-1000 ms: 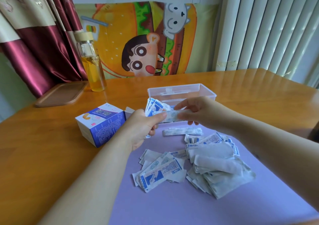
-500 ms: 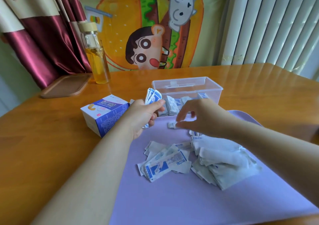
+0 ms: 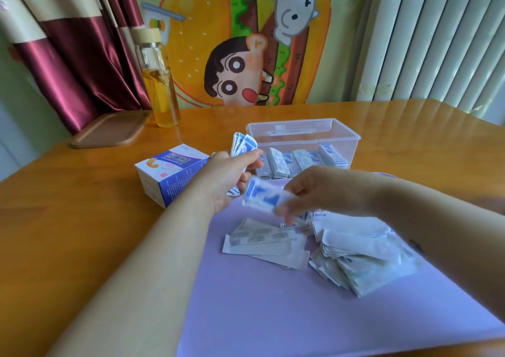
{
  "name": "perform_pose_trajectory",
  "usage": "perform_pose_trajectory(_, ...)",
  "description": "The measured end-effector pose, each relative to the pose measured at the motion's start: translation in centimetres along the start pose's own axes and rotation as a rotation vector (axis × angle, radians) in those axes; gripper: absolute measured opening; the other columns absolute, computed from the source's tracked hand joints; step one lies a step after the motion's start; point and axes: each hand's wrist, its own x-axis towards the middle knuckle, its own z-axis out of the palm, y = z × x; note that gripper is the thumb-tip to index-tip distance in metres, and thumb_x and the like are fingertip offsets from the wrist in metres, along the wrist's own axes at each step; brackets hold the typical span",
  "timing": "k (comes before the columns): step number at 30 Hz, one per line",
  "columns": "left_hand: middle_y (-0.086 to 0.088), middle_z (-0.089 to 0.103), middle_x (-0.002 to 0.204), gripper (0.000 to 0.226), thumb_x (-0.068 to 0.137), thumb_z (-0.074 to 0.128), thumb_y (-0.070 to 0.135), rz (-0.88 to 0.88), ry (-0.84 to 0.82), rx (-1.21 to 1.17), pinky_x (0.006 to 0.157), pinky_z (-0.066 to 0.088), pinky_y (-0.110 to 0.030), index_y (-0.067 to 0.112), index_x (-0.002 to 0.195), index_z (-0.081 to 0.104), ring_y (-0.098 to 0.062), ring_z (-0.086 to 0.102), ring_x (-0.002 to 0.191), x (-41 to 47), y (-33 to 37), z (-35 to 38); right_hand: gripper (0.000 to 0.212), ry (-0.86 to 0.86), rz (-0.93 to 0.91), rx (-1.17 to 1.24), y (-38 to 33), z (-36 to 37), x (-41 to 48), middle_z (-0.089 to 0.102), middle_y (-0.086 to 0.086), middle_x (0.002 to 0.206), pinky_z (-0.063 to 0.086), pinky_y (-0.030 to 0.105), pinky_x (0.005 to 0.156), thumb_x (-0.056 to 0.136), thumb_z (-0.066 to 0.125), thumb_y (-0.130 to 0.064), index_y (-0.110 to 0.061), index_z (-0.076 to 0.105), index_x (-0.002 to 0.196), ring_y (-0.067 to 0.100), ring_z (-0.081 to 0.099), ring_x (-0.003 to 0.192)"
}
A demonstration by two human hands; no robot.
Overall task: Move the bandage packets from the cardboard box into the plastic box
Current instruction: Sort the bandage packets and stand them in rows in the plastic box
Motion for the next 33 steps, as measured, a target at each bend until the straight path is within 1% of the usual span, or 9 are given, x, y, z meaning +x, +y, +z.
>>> perform_pose_trajectory(4,0.000,0.058,0.077,0.021,0.091,0.058,0.036,-0.100,-0.094,-0.211,0.042,0.027,-0.014,0.015,0.093,0.063,-0.006,0.037,0.048,0.1,0.1,-0.1,0.022,0.094,0.053,0.625,0.8,-0.2,0.2,0.069,-0.001,0.072,0.029,0.023,0.063,0.088,0.057,-0.027,-0.018,0.072,0.075,0.005,0.052,0.061)
perform_pose_trajectory(7,0.006,0.055,0.060,0.040,0.085,0.056,0.052,-0.123,-0.230,-0.259,0.043,0.026,-0.013,0.018,0.105,0.062,-0.003,0.031,0.045,-0.2,0.2,0.0,0.023,0.136,0.077,0.830,0.9,0.2,0.6,0.069,-0.004,0.068,0.026,0.024,0.061,0.095,0.049,-0.027,-0.016,0.068,0.087,0.007,0.055,0.061)
perform_pose_trajectory(9,0.005,0.052,0.064,0.047,0.077,0.060,0.055,-0.107,-0.304,-0.255,0.044,0.027,-0.012,0.017,0.104,0.064,-0.004,0.032,0.046,-0.4,0.2,0.2,0.022,0.163,0.078,0.890,0.8,0.5,0.9,0.071,-0.003,0.071,0.025,0.026,0.060,0.095,0.048,-0.028,-0.017,0.067,0.091,0.014,0.053,0.069)
perform_pose_trajectory(16,-0.001,0.055,0.066,0.013,0.087,0.060,0.008,-0.058,-0.242,-0.293,0.040,0.028,-0.011,0.009,0.101,0.062,-0.002,0.038,0.043,-0.4,-0.1,0.8,0.021,0.280,0.100,0.905,0.7,1.6,1.5,0.067,0.000,0.079,0.026,0.023,0.054,0.095,0.051,-0.031,-0.017,0.067,0.091,0.014,0.049,0.065)
perform_pose_trajectory(20,0.001,0.052,0.057,0.005,0.088,0.062,0.016,-0.065,-0.234,-0.208,0.040,0.026,-0.013,0.012,0.089,0.064,-0.003,0.037,0.043,-0.6,-0.2,1.3,0.023,0.357,0.114,0.787,0.5,2.0,2.1,0.056,-0.002,0.068,0.028,0.022,0.055,0.091,0.058,-0.035,-0.016,0.064,0.082,0.010,0.042,0.057)
perform_pose_trajectory(24,-0.003,0.048,0.068,0.015,0.089,0.061,0.024,-0.064,-0.224,-0.183,0.038,0.028,-0.014,0.014,0.099,0.062,-0.007,0.037,0.050,-0.5,-0.3,1.4,0.030,0.427,0.096,0.500,-0.6,1.6,2.1,0.050,-0.006,0.056,0.031,0.021,0.056,0.085,0.063,-0.044,-0.018,0.065,0.071,0.008,0.039,0.054)
perform_pose_trajectory(28,-0.002,0.063,0.080,0.009,0.091,0.057,0.025,-0.009,-0.141,-0.399,0.038,0.026,-0.011,0.019,0.095,0.062,-0.003,0.037,0.044,-0.3,0.9,0.7,0.035,0.467,0.017,0.266,-1.0,0.5,1.6,0.060,-0.010,0.056,0.034,0.013,0.047,0.085,0.060,-0.048,-0.020,0.067,0.066,0.006,0.043,0.050)
perform_pose_trajectory(30,0.001,0.066,0.078,0.009,0.093,0.054,0.025,0.047,-0.103,-0.602,0.041,0.023,-0.010,0.020,0.094,0.061,-0.001,0.036,0.042,-0.3,1.6,0.1,0.025,0.394,-0.034,0.074,-0.7,0.9,1.4,0.067,-0.008,0.068,0.036,0.012,0.045,0.083,0.065,-0.042,-0.018,0.073,0.078,0.004,0.046,0.052)
perform_pose_trajectory(33,0.010,0.068,0.070,0.013,0.095,0.049,0.028,0.092,-0.062,-0.692,0.054,0.034,-0.014,0.021,0.098,0.060,0.000,0.056,0.047,-0.3,1.8,-0.6,0.027,0.100,-0.029,-0.246,-0.3,2.7,1.3,0.063,-0.015,0.085,0.045,0.011,0.064,0.076,0.073,-0.039,-0.026,0.069,0.100,-0.004,0.055,0.065)
